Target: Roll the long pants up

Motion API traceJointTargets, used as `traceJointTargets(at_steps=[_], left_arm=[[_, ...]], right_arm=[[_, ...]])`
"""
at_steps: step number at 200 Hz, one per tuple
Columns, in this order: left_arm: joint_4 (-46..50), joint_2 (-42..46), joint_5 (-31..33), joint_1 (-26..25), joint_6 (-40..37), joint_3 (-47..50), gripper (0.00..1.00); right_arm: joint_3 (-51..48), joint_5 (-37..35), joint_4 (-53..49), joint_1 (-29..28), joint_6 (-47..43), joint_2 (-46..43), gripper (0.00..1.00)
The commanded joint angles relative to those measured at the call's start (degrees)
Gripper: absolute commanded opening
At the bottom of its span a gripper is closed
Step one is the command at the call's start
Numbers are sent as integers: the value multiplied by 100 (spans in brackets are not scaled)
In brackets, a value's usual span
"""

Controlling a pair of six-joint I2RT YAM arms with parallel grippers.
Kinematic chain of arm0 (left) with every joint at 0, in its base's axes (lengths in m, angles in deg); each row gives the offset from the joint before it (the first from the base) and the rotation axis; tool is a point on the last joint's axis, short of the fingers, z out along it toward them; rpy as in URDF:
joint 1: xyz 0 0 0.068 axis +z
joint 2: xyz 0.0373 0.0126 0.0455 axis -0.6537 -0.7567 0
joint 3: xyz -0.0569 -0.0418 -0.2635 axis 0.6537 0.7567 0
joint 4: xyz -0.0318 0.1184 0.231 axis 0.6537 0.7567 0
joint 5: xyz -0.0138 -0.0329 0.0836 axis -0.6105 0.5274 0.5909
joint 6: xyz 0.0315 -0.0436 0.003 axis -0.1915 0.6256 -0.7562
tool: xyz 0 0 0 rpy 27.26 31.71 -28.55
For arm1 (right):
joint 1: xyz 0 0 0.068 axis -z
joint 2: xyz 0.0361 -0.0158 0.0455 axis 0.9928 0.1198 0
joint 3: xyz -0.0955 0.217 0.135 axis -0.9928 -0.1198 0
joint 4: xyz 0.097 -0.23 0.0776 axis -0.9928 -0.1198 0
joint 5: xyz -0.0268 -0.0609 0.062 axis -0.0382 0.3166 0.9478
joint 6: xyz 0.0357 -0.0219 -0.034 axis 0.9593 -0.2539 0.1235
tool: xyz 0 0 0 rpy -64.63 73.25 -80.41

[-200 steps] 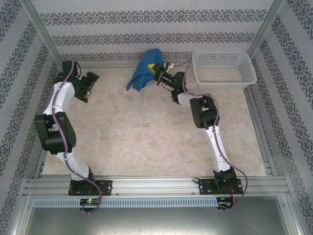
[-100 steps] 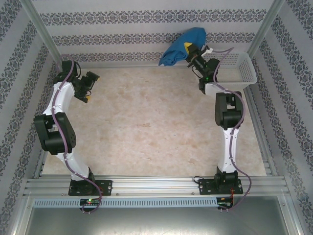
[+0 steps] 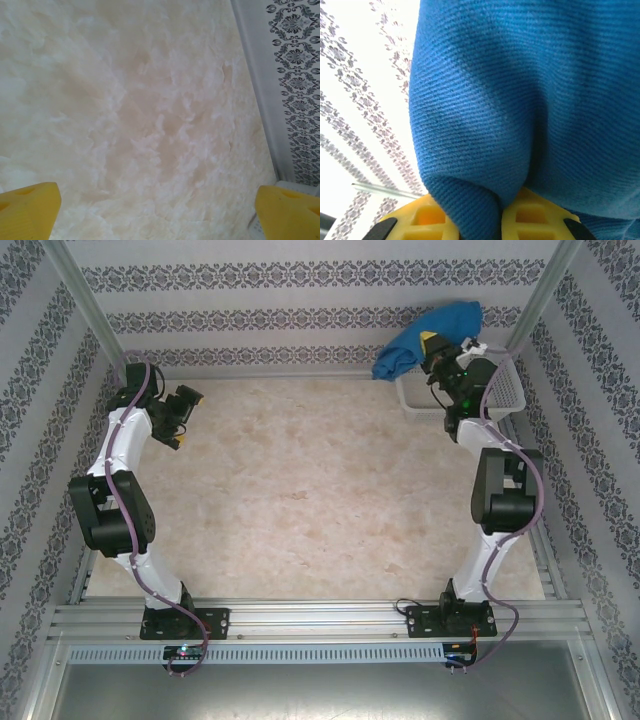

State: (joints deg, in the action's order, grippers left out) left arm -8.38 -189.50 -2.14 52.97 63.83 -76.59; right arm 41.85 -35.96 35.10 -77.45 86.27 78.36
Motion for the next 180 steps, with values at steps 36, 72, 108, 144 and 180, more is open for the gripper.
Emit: traceJointTargets(at_steps=[36,72,108,144,180], left_arm=[[106,131,-110,97,-15,14,100],[78,71,-136,95,-15,11,100],[105,21,-132,95,-50,-16,100],[151,-52,-112,95,-97,-76,100],[258,-222,-55,92,-194,-206,100]], right_arm=[[-551,-645,-235,217,-1244,-1494,0],[-1094,-1190,-934,308,-1766,-2142,0],[-1326,-1370,-758,519,-1518,-2094,0],[-1221,-1539,-700,655,-1417,-1740,0],[-774,-1602,-526,795,-1198,-1018,0]])
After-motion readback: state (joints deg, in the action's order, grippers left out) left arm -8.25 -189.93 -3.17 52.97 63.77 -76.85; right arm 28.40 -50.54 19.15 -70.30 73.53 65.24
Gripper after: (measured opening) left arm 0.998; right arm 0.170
